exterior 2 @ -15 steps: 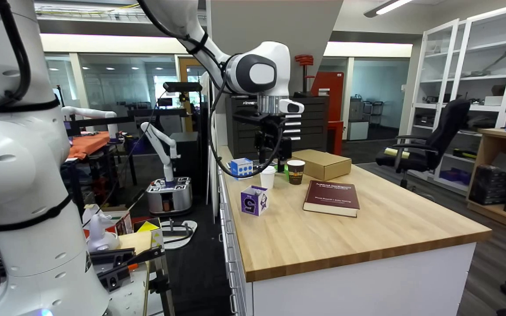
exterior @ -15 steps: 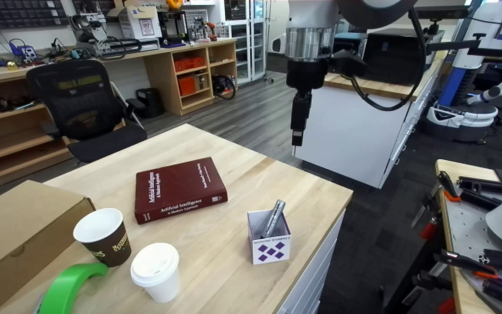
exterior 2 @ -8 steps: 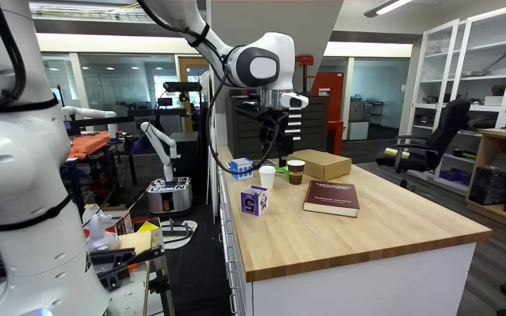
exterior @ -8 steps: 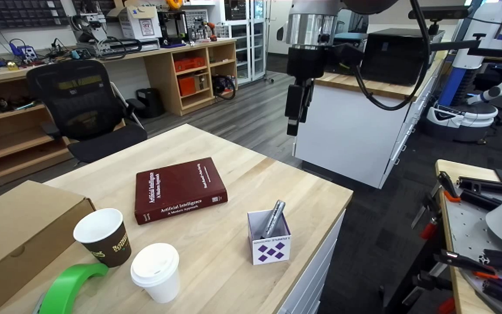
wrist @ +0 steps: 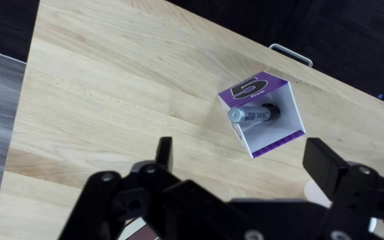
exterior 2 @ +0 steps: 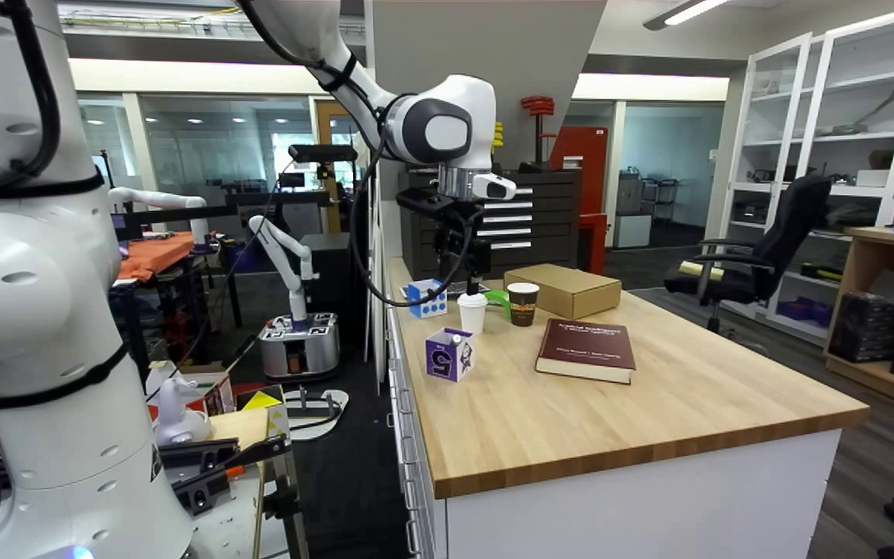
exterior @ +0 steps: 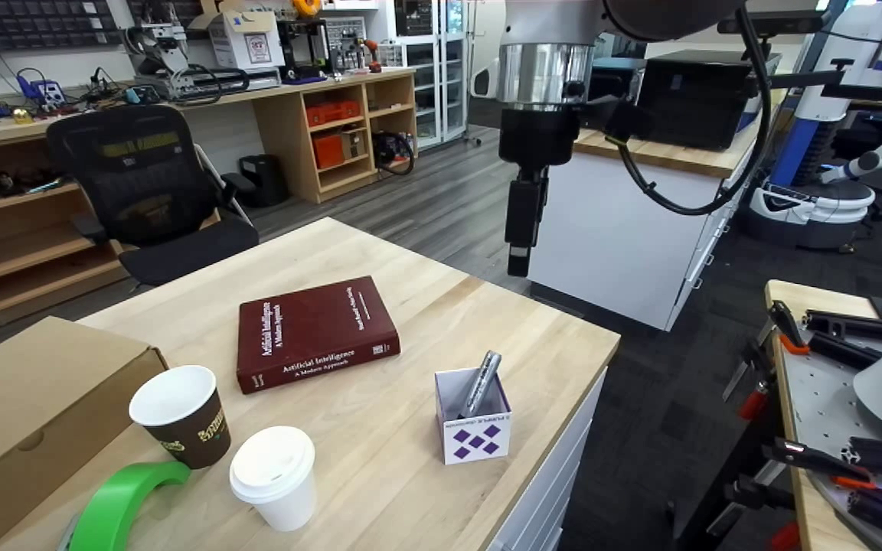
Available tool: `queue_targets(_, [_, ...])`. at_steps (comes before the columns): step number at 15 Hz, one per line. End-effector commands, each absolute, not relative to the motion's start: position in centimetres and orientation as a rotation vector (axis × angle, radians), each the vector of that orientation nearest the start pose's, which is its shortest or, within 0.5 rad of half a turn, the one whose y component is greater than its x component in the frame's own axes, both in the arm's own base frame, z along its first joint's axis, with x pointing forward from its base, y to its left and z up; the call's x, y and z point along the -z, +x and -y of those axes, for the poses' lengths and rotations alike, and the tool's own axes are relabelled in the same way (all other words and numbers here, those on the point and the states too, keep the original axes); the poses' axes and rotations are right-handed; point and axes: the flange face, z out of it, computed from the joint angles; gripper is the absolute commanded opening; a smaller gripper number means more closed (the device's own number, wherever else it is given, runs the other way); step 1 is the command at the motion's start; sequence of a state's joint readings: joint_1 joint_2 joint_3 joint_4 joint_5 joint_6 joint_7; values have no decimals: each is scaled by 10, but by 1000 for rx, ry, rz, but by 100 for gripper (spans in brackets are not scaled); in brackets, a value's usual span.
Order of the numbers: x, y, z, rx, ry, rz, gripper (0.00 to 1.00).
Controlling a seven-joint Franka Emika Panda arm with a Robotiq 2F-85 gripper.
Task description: Put the marker in the box on the table
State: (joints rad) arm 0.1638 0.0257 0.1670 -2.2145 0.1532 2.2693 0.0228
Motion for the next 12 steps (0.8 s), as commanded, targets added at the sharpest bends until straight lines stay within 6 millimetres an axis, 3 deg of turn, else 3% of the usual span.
queue_targets(1, [-354,499,-193,-22,-2975,380,100])
queue_targets(6, [-327,500,-207,-99,-2961,447,100])
queue_targets(12, [-324,498,-205,-119,-2980,439,100])
